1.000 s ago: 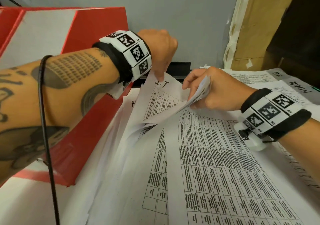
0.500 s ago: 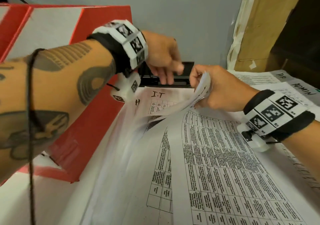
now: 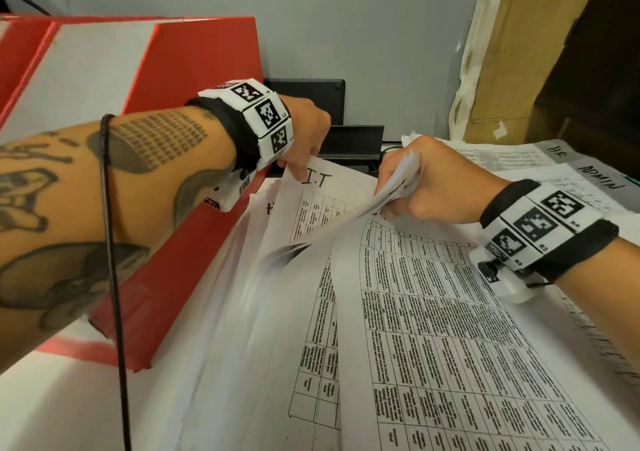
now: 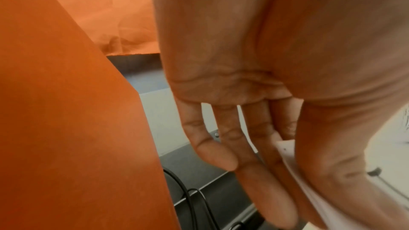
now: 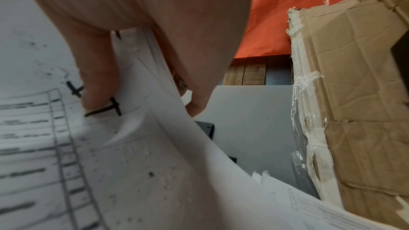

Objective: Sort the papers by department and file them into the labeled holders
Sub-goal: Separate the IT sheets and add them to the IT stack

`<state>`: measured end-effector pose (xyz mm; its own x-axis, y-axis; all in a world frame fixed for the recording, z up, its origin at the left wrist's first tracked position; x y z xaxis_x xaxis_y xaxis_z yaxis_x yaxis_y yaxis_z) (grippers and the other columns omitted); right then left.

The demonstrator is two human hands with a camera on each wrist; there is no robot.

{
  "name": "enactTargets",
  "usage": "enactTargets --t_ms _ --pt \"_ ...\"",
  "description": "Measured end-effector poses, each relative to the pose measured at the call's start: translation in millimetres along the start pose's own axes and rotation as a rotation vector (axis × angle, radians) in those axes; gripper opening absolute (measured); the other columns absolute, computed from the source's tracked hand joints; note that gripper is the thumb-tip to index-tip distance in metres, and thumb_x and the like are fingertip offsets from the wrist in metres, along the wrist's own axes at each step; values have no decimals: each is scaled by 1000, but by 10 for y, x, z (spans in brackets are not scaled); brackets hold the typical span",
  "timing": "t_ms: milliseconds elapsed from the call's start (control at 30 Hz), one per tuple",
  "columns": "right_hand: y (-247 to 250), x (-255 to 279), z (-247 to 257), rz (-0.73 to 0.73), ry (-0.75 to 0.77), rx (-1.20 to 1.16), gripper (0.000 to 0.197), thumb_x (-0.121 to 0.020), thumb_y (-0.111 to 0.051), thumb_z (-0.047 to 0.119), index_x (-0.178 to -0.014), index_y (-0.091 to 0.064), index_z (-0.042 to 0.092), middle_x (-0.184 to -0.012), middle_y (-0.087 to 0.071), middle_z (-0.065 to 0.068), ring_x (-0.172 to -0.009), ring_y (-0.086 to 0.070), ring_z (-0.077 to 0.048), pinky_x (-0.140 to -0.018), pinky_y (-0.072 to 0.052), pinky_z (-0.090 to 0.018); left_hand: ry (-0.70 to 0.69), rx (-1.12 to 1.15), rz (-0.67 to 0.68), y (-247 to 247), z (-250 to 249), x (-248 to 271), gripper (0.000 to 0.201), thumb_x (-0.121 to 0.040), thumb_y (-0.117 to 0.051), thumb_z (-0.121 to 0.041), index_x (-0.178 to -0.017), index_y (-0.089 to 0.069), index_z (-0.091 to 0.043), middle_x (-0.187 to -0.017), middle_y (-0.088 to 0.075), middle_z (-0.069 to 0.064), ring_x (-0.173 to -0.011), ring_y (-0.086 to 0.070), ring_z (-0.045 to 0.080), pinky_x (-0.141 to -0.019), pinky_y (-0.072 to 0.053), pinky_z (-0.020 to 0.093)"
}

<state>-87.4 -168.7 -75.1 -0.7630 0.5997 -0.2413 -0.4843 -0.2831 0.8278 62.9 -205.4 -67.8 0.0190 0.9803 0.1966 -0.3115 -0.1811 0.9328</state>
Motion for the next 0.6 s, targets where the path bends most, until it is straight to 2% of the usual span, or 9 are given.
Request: enactTargets --t_ms 133,200,267,367,467,500,533,567,600 --pt "-5 7 -24 7 -10 -6 23 -72 -89 8 -82 -78 25 -84 -75 6 -81 -71 -9 -78 -61 -43 -2 -3 0 38 -42 50 16 -91 -76 -34 -102 -74 -21 -77 -71 -1 -71 -66 14 -58 -46 23" --pt "-6 8 -35 7 -6 -1 24 -71 -91 11 -82 -77 26 -89 -74 5 -85 -71 -12 -80 -61 -45 0 -42 -44 130 -74 91 15 -87 -81 -35 -90 -68 -26 -74 -62 -4 -68 -57 13 -66 -50 29" --pt "7 8 -26 -5 2 0 27 -68 -93 12 -82 -76 27 -98 -72 4 -93 -69 -15 -86 -58 -48 13 -38 -83 252 -89 154 20 -80 -87 -34 -80 -70 -26 -76 -64 -5 -74 -60 16 -70 -52 34" --pt "8 8 -22 -22 9 -31 32 -63 -94 19 -84 -73 31 -117 -68 0 -113 -63 -12 -99 -53 -47 -10 37 -115 397 -131 229 25 -74 -91 -31 -95 -80 -23 -88 -72 -7 -88 -67 18 -74 -52 31" --pt "10 25 33 -13 36 -14 47 -58 -88 36 -93 -69 61 -131 -66 -4 -133 -48 3 -111 -44 -40 -93 216 -166 507 -183 327 21 -71 -92 -35 -88 -82 -26 -83 -77 -6 -83 -70 15 -71 -49 23" --pt "6 22 40 -5 42 -6 43 -61 -89 30 -91 -73 56 -138 -64 1 -136 -46 3 -112 -43 -40 -133 311 -154 508 -202 365 20 -71 -92 -37 -85 -82 -28 -80 -77 -6 -83 -71 15 -73 -50 22" --pt "-1 14 39 3 49 -5 31 -65 -90 19 -85 -79 41 -142 -61 6 -136 -49 1 -110 -45 -42 -177 409 -119 484 -223 401 19 -71 -91 -38 -84 -82 -28 -80 -78 -6 -84 -72 15 -78 -53 23" --pt "-12 5 36 8 55 7 20 -67 -89 11 -78 -80 26 -138 -65 7 -130 -57 -3 -105 -50 -44 -228 518 -61 446 -267 448 18 -74 -88 -38 -87 -83 -27 -82 -79 -5 -85 -74 15 -86 -56 27" --pt "-15 -1 20 9 56 11 15 -69 -87 7 -73 -77 17 -122 -73 5 -115 -67 -10 -95 -55 -47 -279 629 7 399 -326 482 18 -80 -83 -35 -93 -83 -23 -86 -80 -2 -85 -75 16 -91 -58 32"
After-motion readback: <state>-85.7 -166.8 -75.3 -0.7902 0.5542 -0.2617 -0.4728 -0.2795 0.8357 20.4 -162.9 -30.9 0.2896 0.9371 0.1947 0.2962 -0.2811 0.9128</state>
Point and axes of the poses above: each hand's wrist, its own x-axis away from the middle knuckle, its own y-axis out of the back of the hand, z = x × y, the point moved 10 cm from there along -x, towards the middle knuckle
